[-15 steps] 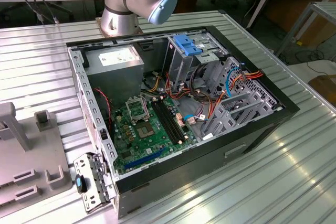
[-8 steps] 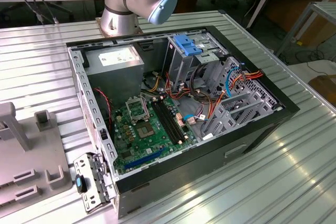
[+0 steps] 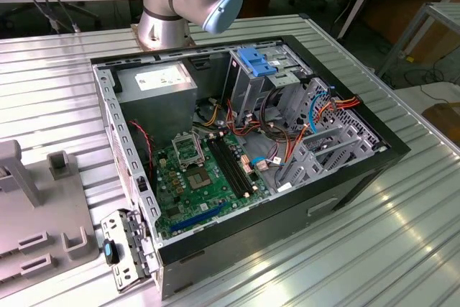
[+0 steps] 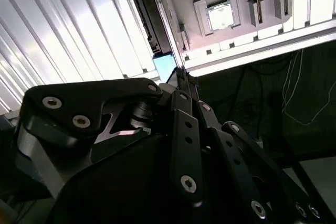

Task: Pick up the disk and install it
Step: 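Pick up the disk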

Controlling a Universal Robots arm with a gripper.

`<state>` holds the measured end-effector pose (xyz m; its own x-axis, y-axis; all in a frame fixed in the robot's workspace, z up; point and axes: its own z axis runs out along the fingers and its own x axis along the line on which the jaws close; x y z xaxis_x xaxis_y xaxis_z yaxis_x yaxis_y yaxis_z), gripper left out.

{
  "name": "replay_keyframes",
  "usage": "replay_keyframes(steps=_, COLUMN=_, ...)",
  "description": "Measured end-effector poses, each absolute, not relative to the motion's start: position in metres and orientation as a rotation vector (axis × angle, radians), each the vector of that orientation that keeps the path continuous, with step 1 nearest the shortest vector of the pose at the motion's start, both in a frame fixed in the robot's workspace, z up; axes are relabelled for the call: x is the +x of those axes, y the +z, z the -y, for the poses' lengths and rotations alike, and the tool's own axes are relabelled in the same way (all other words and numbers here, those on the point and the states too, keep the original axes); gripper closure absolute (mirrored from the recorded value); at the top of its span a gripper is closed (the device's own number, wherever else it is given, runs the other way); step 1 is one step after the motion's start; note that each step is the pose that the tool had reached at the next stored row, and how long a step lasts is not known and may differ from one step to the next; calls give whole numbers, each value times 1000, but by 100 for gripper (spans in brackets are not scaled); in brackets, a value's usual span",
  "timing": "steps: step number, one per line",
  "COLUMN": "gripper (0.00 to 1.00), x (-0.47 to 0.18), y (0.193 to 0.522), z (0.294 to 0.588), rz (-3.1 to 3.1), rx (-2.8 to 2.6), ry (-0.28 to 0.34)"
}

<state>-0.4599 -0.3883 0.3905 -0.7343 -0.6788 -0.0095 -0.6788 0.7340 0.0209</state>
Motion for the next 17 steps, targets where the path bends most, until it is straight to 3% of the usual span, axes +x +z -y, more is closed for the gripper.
replay_keyframes(steps=17, gripper=89, x=-460, y=390, z=388, rz=-2691, rx=-1627, ry=36)
